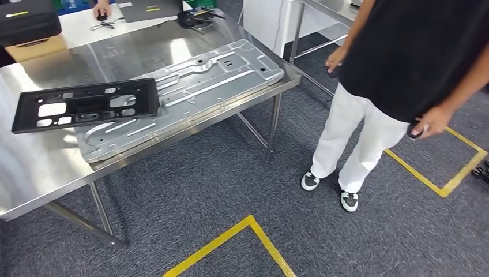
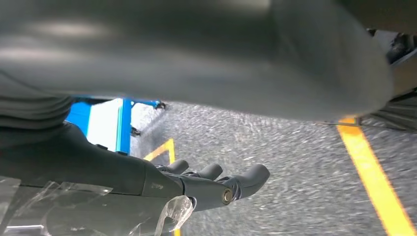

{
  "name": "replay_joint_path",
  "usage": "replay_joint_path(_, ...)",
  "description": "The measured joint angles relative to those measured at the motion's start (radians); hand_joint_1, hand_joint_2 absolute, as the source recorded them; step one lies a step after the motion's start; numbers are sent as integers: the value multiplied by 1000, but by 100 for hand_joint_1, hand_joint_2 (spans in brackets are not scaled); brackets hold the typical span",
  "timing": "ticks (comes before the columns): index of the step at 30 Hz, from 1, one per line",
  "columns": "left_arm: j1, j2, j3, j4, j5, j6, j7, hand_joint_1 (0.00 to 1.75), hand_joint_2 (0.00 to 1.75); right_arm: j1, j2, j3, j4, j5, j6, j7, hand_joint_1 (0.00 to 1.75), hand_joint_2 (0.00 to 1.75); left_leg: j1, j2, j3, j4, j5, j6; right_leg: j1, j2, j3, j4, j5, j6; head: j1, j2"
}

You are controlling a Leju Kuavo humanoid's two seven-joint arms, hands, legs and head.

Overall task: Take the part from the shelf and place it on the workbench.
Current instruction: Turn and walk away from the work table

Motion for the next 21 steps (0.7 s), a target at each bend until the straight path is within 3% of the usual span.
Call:
replay_joint_path(2, -4, -1, 0, 0, -7, -2, -4, 0, 0, -2, 1, 0, 1, 2, 0, -1, 0, 0, -6, 19, 3, 2, -3, -6, 5, -47, 80, -143, 47, -7, -1, 0)
replay_joint_path(4, -7, -2, 0, 0, -14, -5, -3, 0, 0, -6, 1, 0, 1, 1, 0, -2, 0, 0, -12, 38, 5, 3, -5, -16, 12, -66, 104, -201, 57, -19, -3, 0)
replay_joint_path(6, -10, -3, 0, 0, -18, -8, 1, 0, 0, -5, 1, 0, 1, 0, 0, -3, 0, 0, -10, 53, 6, 4, -7, -28, 13, -43, 99, -204, 63, -34, -4, 0)
replay_joint_path(8, -12, -4, -1, 0, -21, -9, 6, 0, 0, -4, 2, 0, 1, 0, 0, -3, 0, 0, -4, 22, -6, 40, -37, -41, 10, -23, 96, -208, 71, -48, -5, 0)
replay_joint_path(10, -10, -4, -2, 0, -23, -9, 12, 0, 0, -5, 2, 0, 2, 3, 3, -4, 0, 0, 1, -27, -56, 159, -106, -51, 7, -2, 90, -209, 77, -58, -6, 0)
replay_joint_path(11, -8, -4, -2, 0, -23, -8, 15, 0, 0, -6, 3, 1, 2, 5, 5, -5, 0, 0, 2, -38, -89, 233, -139, -53, 8, 11, 87, -208, 79, -61, -6, 0)
replay_joint_path(12, -6, -4, -2, 0, -23, -6, 16, 0, 0, -5, 3, 1, 2, 7, 8, -5, 0, 0, 3, -42, -113, 289, -158, -55, 8, 24, 85, -208, 81, -62, -6, 0)
replay_joint_path(13, -4, -4, -2, 0, -21, -4, 15, 0, 0, -4, 3, 1, 2, 9, 10, -6, 0, 0, 3, -45, -122, 307, -155, -55, 8, 39, 84, -208, 83, -61, -6, 0)
replay_joint_path(14, -5, -4, -2, 0, -20, 0, 12, 0, 0, -3, 4, 2, 2, 12, 12, -5, 0, 0, 4, -47, -110, 283, -133, -54, 8, 53, 84, -207, 84, -60, -6, 0)
replay_joint_path(15, -6, -4, -2, 0, -18, 3, 8, 0, 0, -2, 4, 2, 2, 15, 15, -3, 0, 0, 4, -53, -81, 220, -96, -52, 8, 67, 84, -207, 85, -58, -6, 0)
replay_joint_path(17, -11, -3, -2, 0, -14, 10, -1, 0, 0, -3, 7, 3, 2, 20, 21, 2, 0, 0, 7, -90, -14, 72, -33, -45, 9, 91, 83, -206, 89, -52, -6, 0)
replay_joint_path(19, -17, -2, -2, 0, -9, 17, -11, 0, 0, -3, 10, 4, 2, 26, 27, 9, 0, 0, 5, -116, 11, 8, -14, -39, 10, 109, 76, -205, 93, -42, -6, 0)
replay_joint_path(21, -22, -2, -2, 0, -3, 22, -19, 0, 0, -2, 10, 6, 2, 35, 31, 16, 0, 0, 0, -107, 9, 9, -12, -33, 8, 122, 70, -206, 99, -33, -6, 0)
